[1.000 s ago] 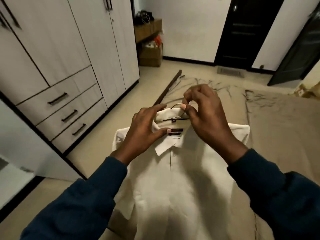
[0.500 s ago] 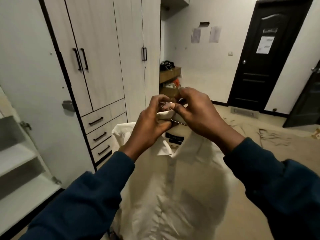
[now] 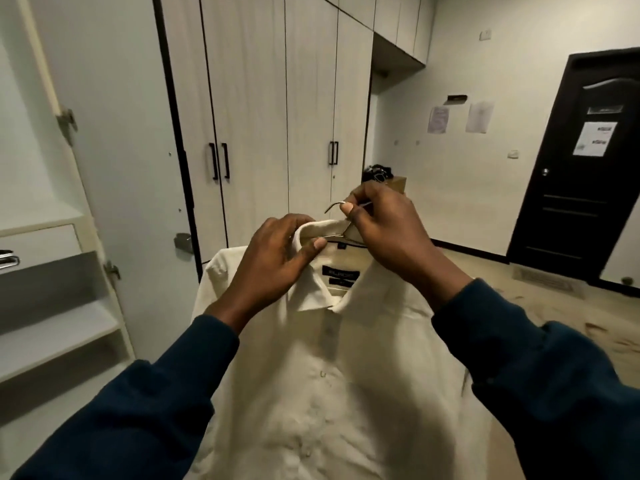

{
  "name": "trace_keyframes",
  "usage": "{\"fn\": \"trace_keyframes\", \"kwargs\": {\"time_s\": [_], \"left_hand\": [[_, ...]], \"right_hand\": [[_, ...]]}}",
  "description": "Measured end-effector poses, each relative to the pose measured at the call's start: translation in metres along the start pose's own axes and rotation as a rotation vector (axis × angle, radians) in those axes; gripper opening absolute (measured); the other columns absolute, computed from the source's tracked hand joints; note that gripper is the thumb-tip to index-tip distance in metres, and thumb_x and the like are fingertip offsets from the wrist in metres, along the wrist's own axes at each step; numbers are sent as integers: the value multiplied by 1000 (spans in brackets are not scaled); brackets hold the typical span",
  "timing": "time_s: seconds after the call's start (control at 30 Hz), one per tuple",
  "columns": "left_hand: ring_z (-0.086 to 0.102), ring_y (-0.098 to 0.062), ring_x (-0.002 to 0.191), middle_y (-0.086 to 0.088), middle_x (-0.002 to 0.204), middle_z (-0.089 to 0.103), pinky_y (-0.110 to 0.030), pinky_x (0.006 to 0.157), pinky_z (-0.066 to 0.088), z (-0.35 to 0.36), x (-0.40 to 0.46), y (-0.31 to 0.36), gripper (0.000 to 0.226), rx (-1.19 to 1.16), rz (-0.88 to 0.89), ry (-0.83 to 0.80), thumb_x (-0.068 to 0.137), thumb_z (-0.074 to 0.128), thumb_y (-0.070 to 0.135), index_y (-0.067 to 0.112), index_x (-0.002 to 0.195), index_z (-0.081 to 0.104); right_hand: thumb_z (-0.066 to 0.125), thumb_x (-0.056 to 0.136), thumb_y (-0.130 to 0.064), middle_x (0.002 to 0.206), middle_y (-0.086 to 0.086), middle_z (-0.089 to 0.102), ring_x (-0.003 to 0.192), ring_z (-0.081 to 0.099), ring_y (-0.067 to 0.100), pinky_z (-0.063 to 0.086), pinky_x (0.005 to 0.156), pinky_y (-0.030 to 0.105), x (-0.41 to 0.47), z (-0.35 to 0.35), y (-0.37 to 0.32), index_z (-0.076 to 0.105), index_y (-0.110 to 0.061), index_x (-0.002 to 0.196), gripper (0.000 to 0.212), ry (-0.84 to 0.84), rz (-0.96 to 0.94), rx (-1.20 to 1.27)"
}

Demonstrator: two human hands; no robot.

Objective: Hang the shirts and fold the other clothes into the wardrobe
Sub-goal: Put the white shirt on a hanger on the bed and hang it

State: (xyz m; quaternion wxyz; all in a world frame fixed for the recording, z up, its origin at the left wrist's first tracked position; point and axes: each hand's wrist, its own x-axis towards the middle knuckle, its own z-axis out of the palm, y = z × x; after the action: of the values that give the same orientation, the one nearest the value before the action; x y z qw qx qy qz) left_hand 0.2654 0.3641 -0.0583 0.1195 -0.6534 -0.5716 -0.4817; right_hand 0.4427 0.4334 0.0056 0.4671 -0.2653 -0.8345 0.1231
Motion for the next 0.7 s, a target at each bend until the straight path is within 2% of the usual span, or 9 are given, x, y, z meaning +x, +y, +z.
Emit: {"fn": "trace_keyframes", "kwargs": {"time_s": [0.07,0.1,0.2,0.33,0.4,0.5,0.57,0.63,0.7], "left_hand": [[49,-8,113,16,116,57,-32,95,45,-4,5,-1,46,-6,-7,81,98,43,56,23,126,57],[48,-9,117,15,119,55,-31,98,44,-6,7,1,49,-10,-17,140,98,41,57,22,129,56],[45,-9,125,12,129,52,-30,106,37,-17,14,9,50,87,-20,285,98,43,53,18,133,54],[47,-12,122,7,129,57,-40,103,43,-31,18,-1,47,191,-41,304,97,48,52,19,131,56],[48,-9,117,13,122,56,-39,98,45,-39,14,-10,45,201,-62,328,96,48,54,22,126,58],[51,-10,116,11,119,58,-37,97,46,-56,8,-25,43,180,-122,364,98,45,53,24,125,61],[54,-10,115,10,118,62,-34,96,46,-73,5,-39,40,155,-148,350,102,39,48,26,126,62],[54,-5,112,18,113,63,-27,94,45,-94,2,-58,36,180,-132,318,104,37,45,29,124,63],[53,-1,110,31,109,60,-21,92,44,-115,1,-78,29,213,-134,305,102,43,43,33,120,63]], "right_hand": [[57,100,-21,95,-1,60,82,54,12,40,65,20,10,1,-1,60,-13,100,8,87,-89,-19],[56,100,-22,97,1,60,84,54,15,43,68,25,16,0,-1,59,-13,101,10,85,-125,-48],[59,99,-26,102,1,66,94,59,17,50,81,35,40,-3,-5,65,-13,103,14,-100,-166,-107],[59,99,-27,101,-1,64,93,58,14,46,73,23,67,2,-24,64,-15,105,15,-160,-256,-23],[59,99,-27,102,-2,64,92,58,13,44,71,20,78,11,-34,64,-15,105,14,-186,-294,9],[59,99,-26,102,-2,65,91,59,14,47,73,25,93,27,-46,64,-14,104,14,-191,-332,66],[59,99,-26,103,-3,64,91,58,13,44,71,19,103,38,-55,64,-13,104,15,-188,-353,106],[57,100,-26,103,-3,64,88,56,10,39,65,12,115,52,-64,63,-14,104,14,-187,-376,145],[57,100,-26,102,-3,63,84,54,7,36,63,11,127,70,-74,62,-16,104,13,-187,-386,174]]}}
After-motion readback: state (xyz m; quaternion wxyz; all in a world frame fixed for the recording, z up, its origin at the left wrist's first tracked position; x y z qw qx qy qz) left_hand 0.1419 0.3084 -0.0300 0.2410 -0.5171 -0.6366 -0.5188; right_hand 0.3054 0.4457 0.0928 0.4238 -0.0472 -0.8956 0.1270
